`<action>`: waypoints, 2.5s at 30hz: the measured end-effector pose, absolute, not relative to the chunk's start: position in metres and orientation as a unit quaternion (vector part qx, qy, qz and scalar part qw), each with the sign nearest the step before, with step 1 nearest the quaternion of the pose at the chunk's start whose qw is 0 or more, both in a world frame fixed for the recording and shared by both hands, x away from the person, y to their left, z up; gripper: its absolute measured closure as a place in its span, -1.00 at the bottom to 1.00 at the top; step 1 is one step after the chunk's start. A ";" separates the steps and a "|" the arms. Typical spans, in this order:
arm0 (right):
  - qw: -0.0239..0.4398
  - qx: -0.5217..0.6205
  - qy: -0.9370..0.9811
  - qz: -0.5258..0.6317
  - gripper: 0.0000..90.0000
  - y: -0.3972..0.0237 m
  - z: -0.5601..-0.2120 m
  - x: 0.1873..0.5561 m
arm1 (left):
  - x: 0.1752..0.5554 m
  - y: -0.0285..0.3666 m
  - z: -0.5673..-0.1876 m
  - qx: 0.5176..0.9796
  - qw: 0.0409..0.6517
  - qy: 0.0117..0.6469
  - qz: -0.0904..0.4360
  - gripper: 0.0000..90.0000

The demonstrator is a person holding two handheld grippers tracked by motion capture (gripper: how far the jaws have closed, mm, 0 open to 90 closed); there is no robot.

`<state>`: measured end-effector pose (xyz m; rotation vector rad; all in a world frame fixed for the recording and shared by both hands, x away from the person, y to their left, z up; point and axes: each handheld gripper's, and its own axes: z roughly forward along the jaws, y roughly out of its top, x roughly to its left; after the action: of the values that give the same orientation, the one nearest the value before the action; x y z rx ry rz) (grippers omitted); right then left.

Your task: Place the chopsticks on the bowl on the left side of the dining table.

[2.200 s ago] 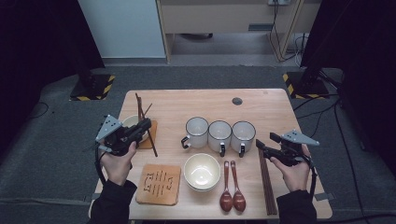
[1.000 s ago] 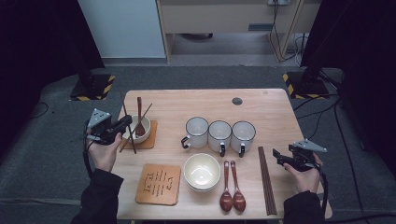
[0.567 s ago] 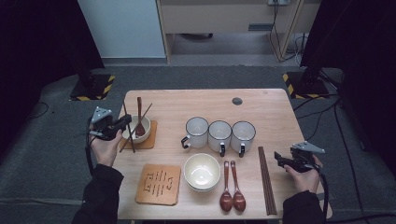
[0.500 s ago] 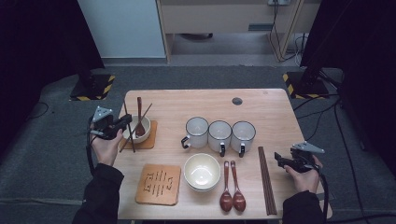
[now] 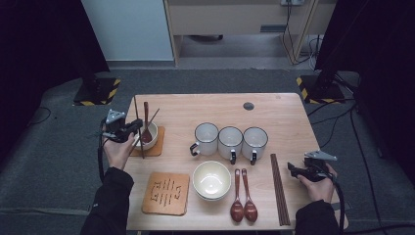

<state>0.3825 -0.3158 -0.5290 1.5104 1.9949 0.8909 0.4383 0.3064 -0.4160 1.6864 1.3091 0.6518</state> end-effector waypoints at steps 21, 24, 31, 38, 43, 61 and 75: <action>0.234 0.552 0.738 0.308 -0.46 -0.314 -0.533 0.384 | 0.469 0.298 -0.433 0.693 0.415 0.535 0.249 0.87; 0.234 0.550 0.740 0.308 -0.47 -0.314 -0.534 0.384 | 0.474 0.298 -0.438 0.693 0.410 0.540 0.245 0.87; 0.233 0.553 0.738 0.310 -0.49 -0.314 -0.534 0.384 | 0.483 0.294 -0.446 0.701 0.395 0.543 0.241 0.87; 0.236 0.554 0.733 0.318 -0.53 -0.315 -0.536 0.383 | 0.487 0.290 -0.452 0.708 0.385 0.541 0.240 0.87; 0.239 0.551 0.732 0.320 -0.54 -0.315 -0.537 0.383 | 0.490 0.290 -0.456 0.711 0.376 0.544 0.236 0.87; 0.241 0.553 0.730 0.321 -0.55 -0.314 -0.538 0.382 | 0.495 0.288 -0.465 0.723 0.353 0.549 0.224 0.86; 0.241 0.553 0.730 0.321 -0.55 -0.314 -0.538 0.382 | 0.494 0.289 -0.465 0.726 0.347 0.553 0.214 0.83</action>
<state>0.3824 -0.3140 -0.5377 1.5136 1.9975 0.8784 0.4943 0.2891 -0.4655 1.8841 1.4356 0.5549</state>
